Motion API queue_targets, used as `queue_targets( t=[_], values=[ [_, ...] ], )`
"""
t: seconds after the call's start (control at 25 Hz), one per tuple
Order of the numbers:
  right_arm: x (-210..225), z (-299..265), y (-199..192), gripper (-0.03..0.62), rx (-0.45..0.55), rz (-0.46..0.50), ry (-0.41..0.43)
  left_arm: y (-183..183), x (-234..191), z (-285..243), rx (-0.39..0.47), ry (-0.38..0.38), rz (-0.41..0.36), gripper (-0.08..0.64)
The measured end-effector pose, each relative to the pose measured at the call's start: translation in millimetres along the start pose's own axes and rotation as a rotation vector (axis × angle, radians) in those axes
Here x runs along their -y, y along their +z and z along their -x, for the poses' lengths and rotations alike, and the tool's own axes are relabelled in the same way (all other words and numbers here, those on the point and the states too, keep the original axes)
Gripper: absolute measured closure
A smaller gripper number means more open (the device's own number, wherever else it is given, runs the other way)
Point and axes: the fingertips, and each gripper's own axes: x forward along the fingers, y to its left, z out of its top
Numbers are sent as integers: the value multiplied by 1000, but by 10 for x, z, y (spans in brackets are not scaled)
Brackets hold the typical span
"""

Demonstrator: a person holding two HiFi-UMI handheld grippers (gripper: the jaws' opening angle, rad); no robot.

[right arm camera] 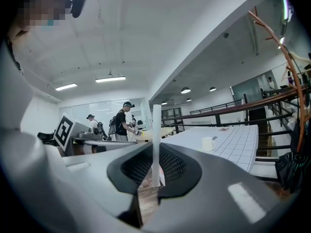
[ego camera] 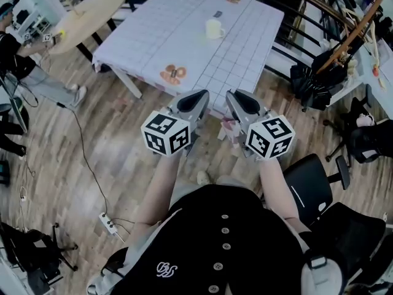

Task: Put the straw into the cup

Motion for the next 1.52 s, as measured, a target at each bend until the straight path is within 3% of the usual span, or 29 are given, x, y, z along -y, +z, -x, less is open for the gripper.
queue_targets(
  t=[0.24,0.68,0.88,1.04,1.24,1.52],
  values=[
    [55,-283,-87,552,-33,-14,-24,-29,-224,-32,-12,-31,27,561],
    [250,-706,-172,552,-64,-40,-13,-7,-644,-88,41,9,73,561],
    [697,-1024,-56,552,-63,-51,-3,97,-912,-530,27,19,67,561],
    [777,-1260,59,552,-47,-41,-6,161,-1112,-601,16,9,61,561],
    [1321,-1811,95,552,-60,-79,-25,255,-1588,-1086,-28,1,62,561],
    [1580,-2178,63,552,-76,-111,-35,197,-1911,-1337,-74,-1,88,561]
  ],
)
